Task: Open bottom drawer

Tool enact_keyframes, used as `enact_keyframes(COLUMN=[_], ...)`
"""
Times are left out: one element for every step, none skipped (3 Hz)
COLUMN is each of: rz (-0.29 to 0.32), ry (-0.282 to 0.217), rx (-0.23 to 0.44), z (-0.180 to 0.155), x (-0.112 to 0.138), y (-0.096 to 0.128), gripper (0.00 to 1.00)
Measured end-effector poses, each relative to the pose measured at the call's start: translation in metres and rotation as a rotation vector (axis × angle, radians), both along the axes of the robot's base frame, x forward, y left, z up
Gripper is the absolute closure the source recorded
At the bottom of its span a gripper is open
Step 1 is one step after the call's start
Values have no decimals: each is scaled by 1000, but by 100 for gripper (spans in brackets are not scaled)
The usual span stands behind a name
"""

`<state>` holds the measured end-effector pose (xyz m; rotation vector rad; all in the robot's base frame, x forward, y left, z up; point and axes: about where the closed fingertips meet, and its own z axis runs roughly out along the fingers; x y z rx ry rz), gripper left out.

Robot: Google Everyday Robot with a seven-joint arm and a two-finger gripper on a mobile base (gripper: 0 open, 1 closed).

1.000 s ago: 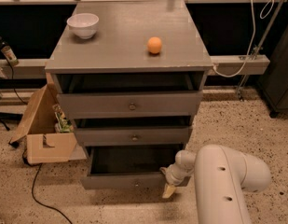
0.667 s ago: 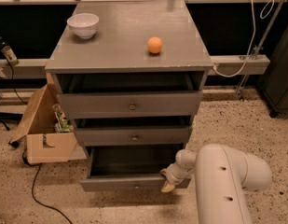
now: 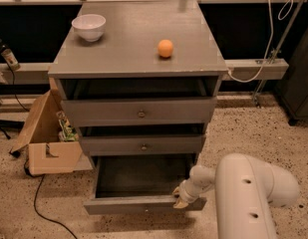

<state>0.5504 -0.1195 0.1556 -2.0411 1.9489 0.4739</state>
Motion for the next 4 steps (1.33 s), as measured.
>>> enact_keyframes(rz=[3, -1, 23, 23], ry=[-30, -57, -107, -107], rx=[12, 38, 88, 88], z=[5, 4, 2, 2], x=[-9, -27, -47, -47], y=[0, 0, 11, 11], gripper=[100, 100, 100, 82])
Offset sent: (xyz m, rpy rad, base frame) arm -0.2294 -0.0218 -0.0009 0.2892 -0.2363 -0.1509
